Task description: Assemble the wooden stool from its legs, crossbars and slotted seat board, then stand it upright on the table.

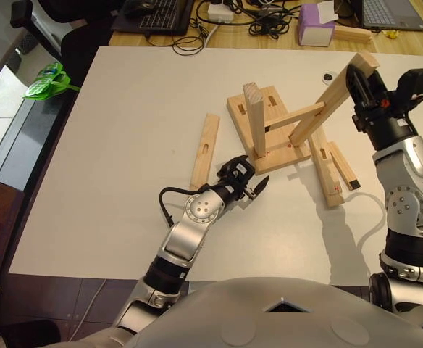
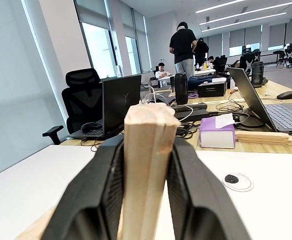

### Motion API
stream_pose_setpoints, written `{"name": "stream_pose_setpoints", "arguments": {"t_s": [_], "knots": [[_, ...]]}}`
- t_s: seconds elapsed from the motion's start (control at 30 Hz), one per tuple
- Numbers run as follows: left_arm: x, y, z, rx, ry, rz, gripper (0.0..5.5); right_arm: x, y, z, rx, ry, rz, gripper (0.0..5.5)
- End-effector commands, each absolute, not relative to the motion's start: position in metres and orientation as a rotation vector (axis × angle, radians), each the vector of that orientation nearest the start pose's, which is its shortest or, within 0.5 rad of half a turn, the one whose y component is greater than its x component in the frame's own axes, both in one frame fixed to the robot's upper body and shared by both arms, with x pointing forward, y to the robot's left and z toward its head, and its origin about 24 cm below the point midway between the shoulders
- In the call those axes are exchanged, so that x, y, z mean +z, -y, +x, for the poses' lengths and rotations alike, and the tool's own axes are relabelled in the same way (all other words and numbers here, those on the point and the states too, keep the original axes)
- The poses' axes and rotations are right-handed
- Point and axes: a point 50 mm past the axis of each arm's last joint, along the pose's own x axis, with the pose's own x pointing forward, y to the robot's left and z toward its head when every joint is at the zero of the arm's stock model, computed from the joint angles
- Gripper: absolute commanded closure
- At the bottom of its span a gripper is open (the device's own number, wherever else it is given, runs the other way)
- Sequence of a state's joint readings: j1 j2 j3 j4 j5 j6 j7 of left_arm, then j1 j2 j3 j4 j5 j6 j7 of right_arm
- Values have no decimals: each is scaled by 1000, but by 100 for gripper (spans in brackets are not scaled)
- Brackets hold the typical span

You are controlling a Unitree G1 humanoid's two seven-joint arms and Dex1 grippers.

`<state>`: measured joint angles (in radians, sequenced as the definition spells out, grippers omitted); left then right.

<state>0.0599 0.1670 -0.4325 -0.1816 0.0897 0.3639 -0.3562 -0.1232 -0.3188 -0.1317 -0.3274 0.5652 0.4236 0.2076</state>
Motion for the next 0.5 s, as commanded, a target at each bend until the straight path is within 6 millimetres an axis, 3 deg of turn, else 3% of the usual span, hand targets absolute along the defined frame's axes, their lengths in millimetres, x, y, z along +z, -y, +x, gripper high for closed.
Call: {"name": "stream_pose_setpoints", "arguments": {"t_s": [0.03, 0.47, 0.5], "knots": [[33, -68, 214, -727, -254, 248, 147, 98, 194, 260, 294, -107, 225, 447], [31, -70, 212, -727, -263, 259, 147, 100, 198, 260, 259, -64, 256, 447], [29, -70, 212, -725, -267, 259, 147, 100, 199, 260, 253, -55, 264, 410]]}}
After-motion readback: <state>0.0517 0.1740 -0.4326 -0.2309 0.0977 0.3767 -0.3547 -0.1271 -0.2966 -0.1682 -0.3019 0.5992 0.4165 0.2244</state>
